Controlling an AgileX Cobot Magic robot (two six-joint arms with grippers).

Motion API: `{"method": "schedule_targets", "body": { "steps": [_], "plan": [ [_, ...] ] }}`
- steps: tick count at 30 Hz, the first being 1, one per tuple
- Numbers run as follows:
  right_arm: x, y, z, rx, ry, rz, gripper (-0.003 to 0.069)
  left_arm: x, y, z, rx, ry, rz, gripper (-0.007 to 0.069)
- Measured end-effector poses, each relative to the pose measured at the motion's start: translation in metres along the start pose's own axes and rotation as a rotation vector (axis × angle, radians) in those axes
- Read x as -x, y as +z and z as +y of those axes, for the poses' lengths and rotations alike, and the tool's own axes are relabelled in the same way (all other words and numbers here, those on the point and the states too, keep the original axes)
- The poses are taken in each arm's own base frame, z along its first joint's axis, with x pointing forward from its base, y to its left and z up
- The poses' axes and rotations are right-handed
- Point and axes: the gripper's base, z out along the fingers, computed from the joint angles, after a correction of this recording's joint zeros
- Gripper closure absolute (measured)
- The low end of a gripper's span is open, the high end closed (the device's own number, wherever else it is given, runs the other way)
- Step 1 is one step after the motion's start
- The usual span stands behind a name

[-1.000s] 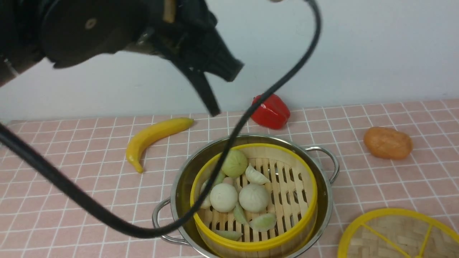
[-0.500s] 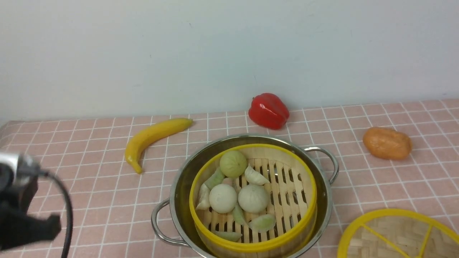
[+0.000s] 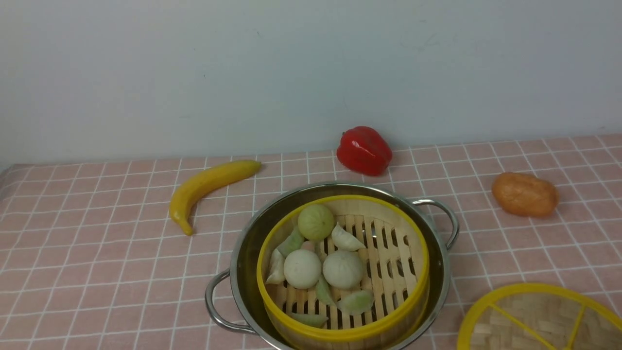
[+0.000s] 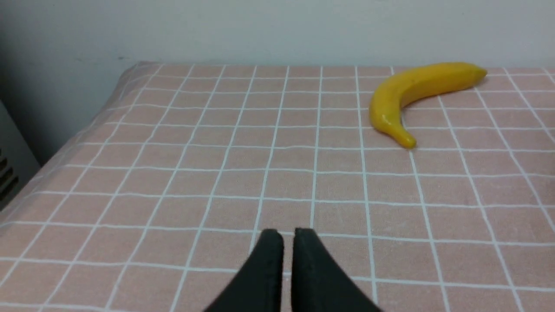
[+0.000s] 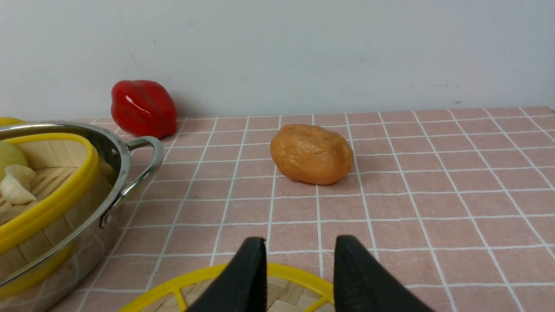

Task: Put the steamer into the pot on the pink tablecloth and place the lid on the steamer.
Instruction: 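Move the gripper down to the bamboo steamer lid and grasp its center knob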

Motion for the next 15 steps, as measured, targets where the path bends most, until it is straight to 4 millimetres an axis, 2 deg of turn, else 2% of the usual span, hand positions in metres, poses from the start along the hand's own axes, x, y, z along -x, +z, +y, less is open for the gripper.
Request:
{"method": "schedule_targets", "body": {
  "steps": [15],
  "plan": [
    [0.0000,0.0000,0.0000,0.000,0.000,0.000,0.0419,-0.0033,-0.0044,0.0032,0.034,0.068,0.000,0.0570]
  ]
}}
